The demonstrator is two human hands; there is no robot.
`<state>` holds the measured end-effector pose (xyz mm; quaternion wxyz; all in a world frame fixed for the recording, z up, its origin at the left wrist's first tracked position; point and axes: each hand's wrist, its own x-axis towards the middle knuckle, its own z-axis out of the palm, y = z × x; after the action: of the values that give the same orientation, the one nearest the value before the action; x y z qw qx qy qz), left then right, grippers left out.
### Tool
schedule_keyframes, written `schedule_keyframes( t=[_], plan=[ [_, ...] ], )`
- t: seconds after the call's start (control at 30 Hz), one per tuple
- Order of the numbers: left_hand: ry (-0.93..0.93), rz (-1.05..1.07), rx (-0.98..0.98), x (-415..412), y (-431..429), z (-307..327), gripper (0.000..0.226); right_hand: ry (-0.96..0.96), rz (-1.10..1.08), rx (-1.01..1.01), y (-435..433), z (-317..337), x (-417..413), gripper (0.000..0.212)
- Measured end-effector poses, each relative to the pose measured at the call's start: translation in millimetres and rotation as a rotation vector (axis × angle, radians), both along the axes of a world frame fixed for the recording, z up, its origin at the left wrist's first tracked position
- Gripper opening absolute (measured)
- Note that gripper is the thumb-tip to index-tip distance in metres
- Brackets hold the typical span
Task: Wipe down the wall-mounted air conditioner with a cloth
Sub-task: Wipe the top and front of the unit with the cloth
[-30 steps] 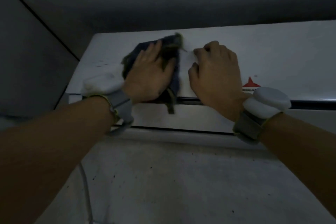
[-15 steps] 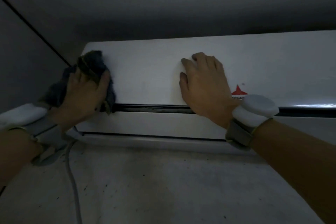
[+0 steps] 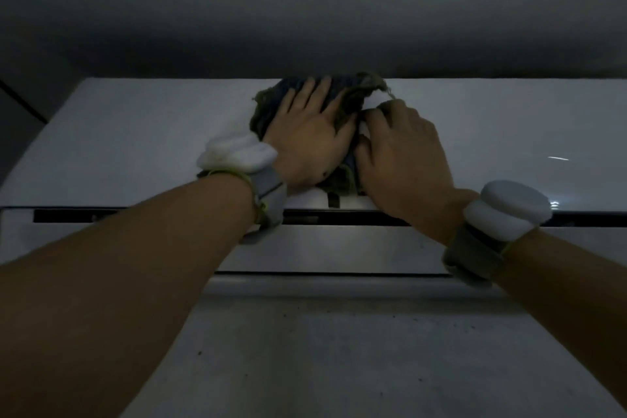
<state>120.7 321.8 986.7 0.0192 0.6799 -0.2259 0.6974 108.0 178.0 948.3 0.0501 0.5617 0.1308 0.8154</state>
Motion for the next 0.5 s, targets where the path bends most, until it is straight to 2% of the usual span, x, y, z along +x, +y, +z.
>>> schedule_keyframes(
  t=[0.13, 0.23, 0.37, 0.5],
  plan=[
    [0.027, 0.087, 0.0, -5.6, 3.9, 24.6, 0.071, -0.008, 0.005, 0.024, 8.4, 9.6, 3.0, 0.045],
    [0.086, 0.009, -0.056, -7.2, 5.3, 3.0, 0.061, 0.01, -0.003, 0.026, 7.9, 2.5, 6.6, 0.043],
    [0.073, 0.009, -0.025, 0.7, 11.4, -43.8, 0.061, 0.033, -0.033, 0.019, 17.0, -10.4, 6.9, 0.043],
    [-0.016, 0.013, -0.016, -0.4, 13.9, -33.9, 0.07, 0.043, -0.024, 0.044, 23.2, -9.9, 2.5, 0.044]
  ],
)
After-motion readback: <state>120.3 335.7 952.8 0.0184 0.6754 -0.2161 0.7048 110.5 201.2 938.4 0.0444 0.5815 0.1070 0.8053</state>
